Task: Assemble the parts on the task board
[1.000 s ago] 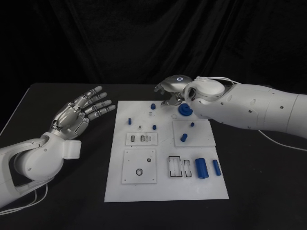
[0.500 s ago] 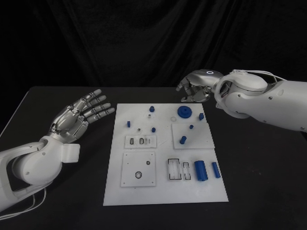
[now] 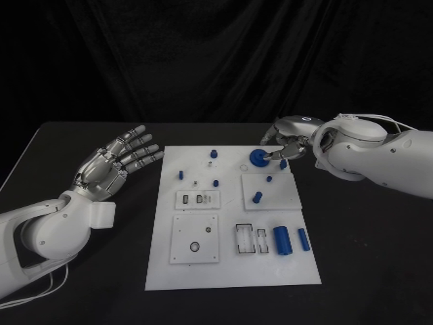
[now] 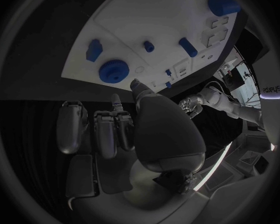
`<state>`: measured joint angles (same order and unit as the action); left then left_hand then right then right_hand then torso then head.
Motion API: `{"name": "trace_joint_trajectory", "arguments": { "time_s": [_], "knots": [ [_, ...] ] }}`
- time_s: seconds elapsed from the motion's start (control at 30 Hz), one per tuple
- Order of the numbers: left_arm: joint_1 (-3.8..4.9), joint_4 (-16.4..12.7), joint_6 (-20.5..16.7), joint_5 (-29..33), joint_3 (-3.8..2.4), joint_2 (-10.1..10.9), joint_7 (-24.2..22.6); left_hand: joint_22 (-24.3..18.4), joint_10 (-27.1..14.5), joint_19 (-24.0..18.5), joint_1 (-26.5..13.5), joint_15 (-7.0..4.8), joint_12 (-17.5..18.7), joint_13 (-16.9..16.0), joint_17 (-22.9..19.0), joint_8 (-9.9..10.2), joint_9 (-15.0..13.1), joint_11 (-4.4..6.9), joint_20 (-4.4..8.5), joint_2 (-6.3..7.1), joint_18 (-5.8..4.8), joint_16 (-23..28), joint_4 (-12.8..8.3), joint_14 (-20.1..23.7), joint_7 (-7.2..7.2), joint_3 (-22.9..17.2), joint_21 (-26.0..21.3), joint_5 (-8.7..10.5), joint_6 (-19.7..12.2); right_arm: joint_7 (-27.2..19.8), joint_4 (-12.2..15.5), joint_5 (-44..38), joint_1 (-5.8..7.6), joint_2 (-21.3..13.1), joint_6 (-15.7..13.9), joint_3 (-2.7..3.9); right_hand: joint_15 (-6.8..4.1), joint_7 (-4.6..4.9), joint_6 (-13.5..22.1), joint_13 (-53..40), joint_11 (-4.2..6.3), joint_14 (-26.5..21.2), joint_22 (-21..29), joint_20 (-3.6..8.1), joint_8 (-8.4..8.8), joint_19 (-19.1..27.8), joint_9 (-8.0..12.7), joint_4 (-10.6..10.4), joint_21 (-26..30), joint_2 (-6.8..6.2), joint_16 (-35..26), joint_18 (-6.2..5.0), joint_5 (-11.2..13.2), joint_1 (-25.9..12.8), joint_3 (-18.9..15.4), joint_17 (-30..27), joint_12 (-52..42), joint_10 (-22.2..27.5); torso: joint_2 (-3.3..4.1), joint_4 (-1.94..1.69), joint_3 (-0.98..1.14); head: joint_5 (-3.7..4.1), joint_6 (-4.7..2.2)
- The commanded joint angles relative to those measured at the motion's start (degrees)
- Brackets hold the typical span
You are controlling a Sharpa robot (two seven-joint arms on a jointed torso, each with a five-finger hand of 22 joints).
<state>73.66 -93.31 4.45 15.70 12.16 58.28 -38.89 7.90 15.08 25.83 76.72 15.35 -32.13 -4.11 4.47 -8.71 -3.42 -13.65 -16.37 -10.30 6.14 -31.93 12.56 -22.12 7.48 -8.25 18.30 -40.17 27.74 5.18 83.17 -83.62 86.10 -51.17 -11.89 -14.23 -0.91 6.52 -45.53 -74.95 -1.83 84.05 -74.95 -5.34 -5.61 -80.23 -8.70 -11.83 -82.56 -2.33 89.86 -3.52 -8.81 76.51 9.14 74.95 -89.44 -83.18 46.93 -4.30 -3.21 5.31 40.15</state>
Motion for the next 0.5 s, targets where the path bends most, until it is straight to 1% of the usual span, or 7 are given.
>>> {"name": "trace_joint_trajectory", "arguments": {
  "time_s": [0.03, 0.1, 0.17, 0.3, 0.33, 0.43, 0.5],
  "knots": [
    [0.06, 0.1, 1.1, 0.4, -0.05, -0.2, -2.9, -0.1, -0.1, -0.4, -0.1, 0.04, -0.3, -0.1, -0.1, -0.3, -0.1, -0.48, 0.11, -0.29, -1.14, -0.2, 0.0, 0.5, 0.13, -0.4, -0.4, 0.23, 0.1, 1.6, -0.7, -3.2, -0.81, 0.4, -1.7, 0.03, -0.61, -0.19, -0.1, -12.6, 0.25, 6.0, -6.6, 0.31, 0.13, -1.4, 0.2, 0.4, -1.0, -0.08, 0.1, 0.74, -0.8, -0.3, -0.2, 15.0, -0.3, -4.3, 0.06, -0.05, 0.07, 0.0, 0.01],
    [0.06, 0.2, 1.3, 0.3, -0.05, -0.3, -2.9, -0.1, -0.1, -0.4, -0.1, 0.05, -0.3, -0.1, -0.1, -0.4, -0.1, -0.5, 0.11, -0.34, -1.14, -0.2, 0.0, 0.5, 0.15, -0.5, -0.4, 0.23, 0.1, 1.8, -1.3, -4.1, -1.31, 0.9, -1.9, 0.03, -0.81, -0.29, -0.1, -14.3, 0.42, 6.0, -7.4, 0.53, 0.3, -2.3, 0.3, 0.8, -1.6, -0.07, 0.1, 0.96, -1.4, 0.0, -0.1, 15.0, -0.5, -6.1, 0.03, -0.03, 0.04, -0.04, 0.14],
    [0.05, 0.2, 1.4, 0.3, -0.05, -0.3, -2.8, -0.1, -0.1, -0.4, -0.1, 0.05, -0.3, -0.1, -0.1, -0.4, -0.1, -0.5, 0.11, -0.34, -1.14, -0.2, 0.0, 0.5, 0.15, -0.5, -0.4, 0.23, 0.1, 1.9, -1.7, -4.7, -1.64, 1.2, -1.9, 0.03, -0.89, -0.32, 0.0, -14.1, 0.48, 6.0, -7.4, 0.62, 0.42, -2.3, 0.3, 1.2, -1.5, -0.05, 0.1, 0.94, -1.7, 0.3, 0.1, 15.0, -0.4, -5.9, 0.03, 0.03, 0.05, -0.06, 0.16],
    [0.05, 0.5, 1.5, 0.3, -0.05, -0.4, -2.8, -0.1, -0.1, -0.4, -0.1, 0.05, -0.3, -0.1, -0.1, -0.4, -0.1, -0.52, 0.12, -0.37, -1.15, -0.3, 0.0, 0.5, 0.16, -0.5, -0.4, 0.23, 0.1, 2.3, -2.2, -6.2, -2.16, 1.8, -1.9, 0.03, -1.04, -0.47, 0.7, -13.8, 0.62, 6.0, -7.2, 0.78, 0.98, -2.1, 0.6, 2.2, -1.3, 0.0, 0.1, 0.86, -2.8, 1.3, 0.5, 15.0, -0.4, -5.6, 0.01, -0.15, 0.01, 0.15, 0.27],
    [0.05, 0.5, 1.6, 0.3, -0.05, -0.4, -2.8, -0.1, -0.1, -0.4, -0.1, 0.05, -0.3, -0.1, -0.1, -0.4, -0.1, -0.52, 0.12, -0.37, -1.15, -0.3, 0.0, 0.5, 0.16, -0.5, -0.4, 0.23, 0.1, 2.4, -2.3, -6.4, -2.22, 1.9, -2.1, 0.03, -1.07, -0.5, 0.9, -13.8, 0.66, 6.0, -7.1, 0.81, 1.09, -2.0, 0.7, 2.4, -1.2, -0.02, 0.1, 0.84, -2.9, 1.4, 0.6, 15.0, -0.4, -5.6, 0.0, -0.15, 0.0, 0.15, 0.29],
    [0.04, 0.7, 1.7, 0.3, -0.05, -0.5, -2.7, -0.1, -0.1, -0.4, -0.1, 0.06, -0.4, -0.1, -0.1, -0.4, -0.1, -0.52, 0.12, -0.37, -1.15, -0.3, 0.0, 0.5, 0.17, -0.6, -0.4, 0.24, 0.1, 2.5, -2.4, -6.9, -2.38, 2.1, -2.6, 0.03, -1.27, -0.76, 2.6, -12.4, 0.87, 6.0, -6.0, 0.97, 1.84, -1.0, 1.2, 3.2, -0.2, 0.07, 0.1, 0.48, -3.8, 1.9, 1.0, 15.0, -0.1, -4.2, 0.01, -0.13, 0.01, 0.11, 0.35],
    [0.04, 0.8, 1.8, 0.3, -0.05, -0.6, -2.6, -0.1, -0.1, -0.4, -0.1, 0.06, -0.4, -0.1, -0.1, -0.4, -0.1, -0.52, 0.12, -0.37, -1.15, -0.3, 0.0, 0.5, 0.17, -0.6, -0.4, 0.24, 0.1, 2.5, -2.5, -7.1, -2.44, 2.2, -2.8, 0.03, -1.36, -0.93, 3.1, -12.2, 1.0, 6.0, -5.9, 1.06, 1.93, -0.9, 1.4, 3.4, 0.0, 0.11, 0.1, 0.43, -3.9, 2.0, 1.2, 15.0, -0.1, -4.0, 0.01, -0.1, 0.01, 0.12, 0.4]
  ]
}}
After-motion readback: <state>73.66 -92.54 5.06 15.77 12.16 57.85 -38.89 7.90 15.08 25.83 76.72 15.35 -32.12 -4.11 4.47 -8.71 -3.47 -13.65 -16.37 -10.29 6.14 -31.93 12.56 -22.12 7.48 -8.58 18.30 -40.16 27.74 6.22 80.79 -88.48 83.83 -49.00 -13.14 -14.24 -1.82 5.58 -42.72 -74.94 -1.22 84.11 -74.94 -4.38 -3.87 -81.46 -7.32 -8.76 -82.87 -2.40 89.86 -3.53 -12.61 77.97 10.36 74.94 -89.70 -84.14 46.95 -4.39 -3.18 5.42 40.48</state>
